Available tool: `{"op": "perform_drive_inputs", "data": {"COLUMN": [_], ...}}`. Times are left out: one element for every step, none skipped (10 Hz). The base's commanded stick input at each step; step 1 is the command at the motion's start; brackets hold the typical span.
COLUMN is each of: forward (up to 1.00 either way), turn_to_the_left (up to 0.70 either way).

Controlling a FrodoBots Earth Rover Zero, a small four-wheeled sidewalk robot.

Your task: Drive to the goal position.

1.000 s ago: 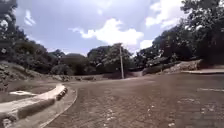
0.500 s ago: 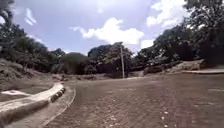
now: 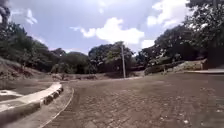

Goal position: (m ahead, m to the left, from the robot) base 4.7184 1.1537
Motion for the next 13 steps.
{"op": "perform_drive_inputs", "data": {"forward": [0.70,0.70,0.70,0.70,0.70,0.70,0.70,0.70,0.70,0.70,0.70,0.70,0.70], "turn_to_the_left": [0.00,0.00,0.00,0.00,0.00,0.00,0.00,0.00,0.00,0.00,0.00,0.00,0.00]}}
